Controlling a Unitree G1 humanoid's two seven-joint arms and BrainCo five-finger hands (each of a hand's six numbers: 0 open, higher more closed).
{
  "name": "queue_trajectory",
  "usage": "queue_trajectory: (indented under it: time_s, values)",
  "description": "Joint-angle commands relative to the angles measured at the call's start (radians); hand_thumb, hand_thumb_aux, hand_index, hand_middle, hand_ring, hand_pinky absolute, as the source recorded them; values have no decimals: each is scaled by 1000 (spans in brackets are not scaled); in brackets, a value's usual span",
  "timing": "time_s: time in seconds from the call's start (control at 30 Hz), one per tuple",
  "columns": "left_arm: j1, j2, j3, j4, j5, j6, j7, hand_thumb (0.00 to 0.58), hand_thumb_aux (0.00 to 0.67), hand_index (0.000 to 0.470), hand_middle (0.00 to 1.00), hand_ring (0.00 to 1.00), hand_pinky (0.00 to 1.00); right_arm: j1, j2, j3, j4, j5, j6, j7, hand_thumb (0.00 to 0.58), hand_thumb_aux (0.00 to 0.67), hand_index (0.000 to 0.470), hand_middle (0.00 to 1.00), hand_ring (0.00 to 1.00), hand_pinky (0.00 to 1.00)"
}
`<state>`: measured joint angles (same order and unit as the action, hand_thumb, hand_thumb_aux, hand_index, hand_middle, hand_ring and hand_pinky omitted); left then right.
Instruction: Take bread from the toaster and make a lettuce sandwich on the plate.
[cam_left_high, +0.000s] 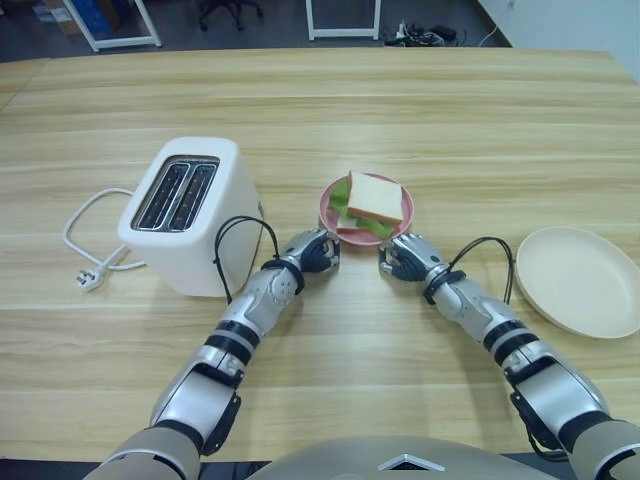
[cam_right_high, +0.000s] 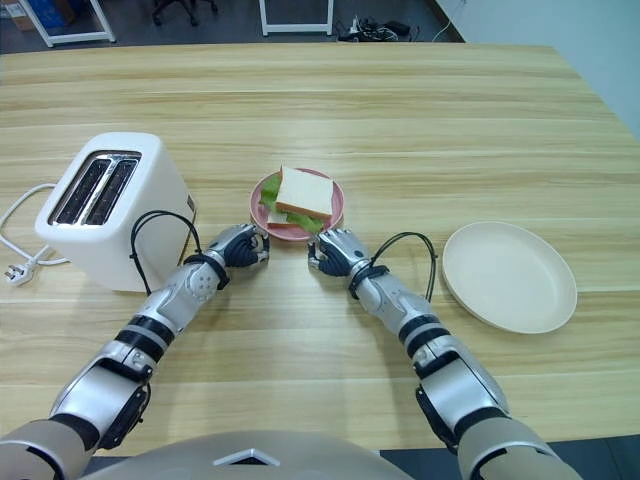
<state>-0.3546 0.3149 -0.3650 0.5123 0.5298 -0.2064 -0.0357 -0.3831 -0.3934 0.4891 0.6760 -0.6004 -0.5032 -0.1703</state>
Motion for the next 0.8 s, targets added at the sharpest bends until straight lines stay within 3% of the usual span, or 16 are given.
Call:
queue_trajectory:
  time_s: [0.03, 0.13, 0.3, 0.47, 0.8]
  values:
    - [179, -31, 162, -373, -312, -104, -44, 0, 0, 0, 0, 0, 0, 244, -96, -169, -449, 469, -115, 195, 0, 0, 0, 0, 0, 0]
    - [210, -108, 259, -466, -570, -193, -53, 0, 0, 0, 0, 0, 0, 276, -30, -335, -574, 664, 29, 154, 0, 0, 0, 0, 0, 0]
    - [122, -233, 367, -181, -638, -173, 47, 0, 0, 0, 0, 0, 0, 244, 101, -396, -444, 565, 171, 5, 0, 0, 0, 0, 0, 0]
    - [80, -286, 392, -28, -595, -184, 113, 0, 0, 0, 0, 0, 0, 223, 210, -400, -309, 470, 166, -102, 0, 0, 0, 0, 0, 0]
    - [65, -289, 393, 31, -532, -219, 116, 0, 0, 0, 0, 0, 0, 219, 236, -440, -333, 513, 206, 5, 0, 0, 0, 0, 0, 0]
